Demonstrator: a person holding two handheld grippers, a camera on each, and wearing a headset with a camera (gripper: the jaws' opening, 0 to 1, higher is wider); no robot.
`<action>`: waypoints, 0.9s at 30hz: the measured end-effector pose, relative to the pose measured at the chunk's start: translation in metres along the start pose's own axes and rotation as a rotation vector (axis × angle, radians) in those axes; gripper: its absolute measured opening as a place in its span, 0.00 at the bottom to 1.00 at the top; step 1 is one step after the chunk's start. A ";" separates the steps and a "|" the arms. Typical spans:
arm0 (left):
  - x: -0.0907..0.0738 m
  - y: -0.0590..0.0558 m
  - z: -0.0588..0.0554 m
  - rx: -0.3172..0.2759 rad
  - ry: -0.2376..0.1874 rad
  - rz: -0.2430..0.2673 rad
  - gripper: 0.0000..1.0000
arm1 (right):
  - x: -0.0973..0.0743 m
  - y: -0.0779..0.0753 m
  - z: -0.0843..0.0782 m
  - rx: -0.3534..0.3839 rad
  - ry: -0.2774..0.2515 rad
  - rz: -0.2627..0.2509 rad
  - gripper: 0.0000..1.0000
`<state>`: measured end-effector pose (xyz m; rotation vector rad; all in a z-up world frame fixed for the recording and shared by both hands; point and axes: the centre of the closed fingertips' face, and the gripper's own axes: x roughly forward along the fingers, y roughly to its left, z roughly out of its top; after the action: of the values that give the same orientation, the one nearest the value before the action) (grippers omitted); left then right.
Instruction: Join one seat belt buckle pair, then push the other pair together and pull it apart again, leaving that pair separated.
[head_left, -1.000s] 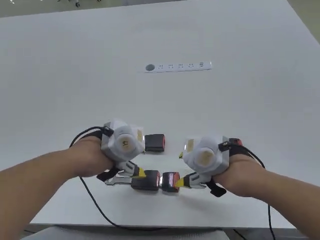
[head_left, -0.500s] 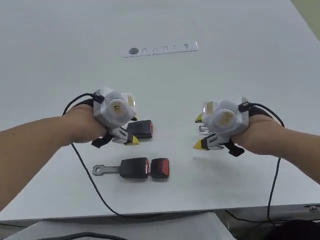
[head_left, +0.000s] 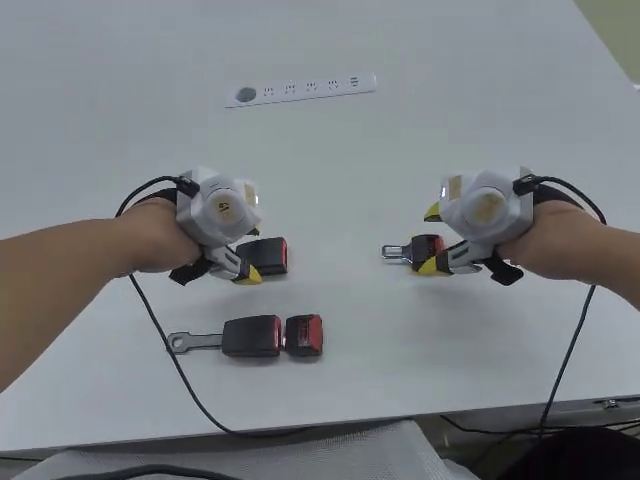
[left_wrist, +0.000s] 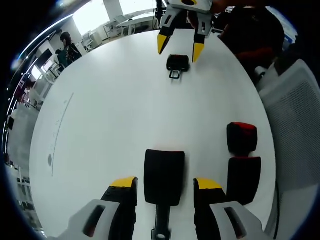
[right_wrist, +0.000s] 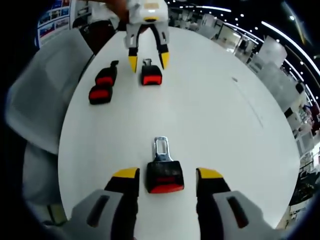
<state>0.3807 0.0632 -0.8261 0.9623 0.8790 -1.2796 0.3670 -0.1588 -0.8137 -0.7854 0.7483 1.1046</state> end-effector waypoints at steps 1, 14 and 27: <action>0.000 0.000 -0.002 -0.002 0.002 -0.002 0.46 | 0.001 0.001 -0.001 -0.003 0.004 0.007 0.45; 0.008 0.003 -0.011 0.002 0.008 -0.030 0.36 | 0.013 0.011 -0.011 -0.001 0.061 0.070 0.31; 0.010 0.002 -0.012 0.062 0.026 -0.031 0.32 | 0.013 0.015 -0.010 -0.025 0.100 0.096 0.30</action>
<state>0.3838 0.0706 -0.8396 1.0198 0.8818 -1.3302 0.3547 -0.1575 -0.8319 -0.8379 0.8651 1.1688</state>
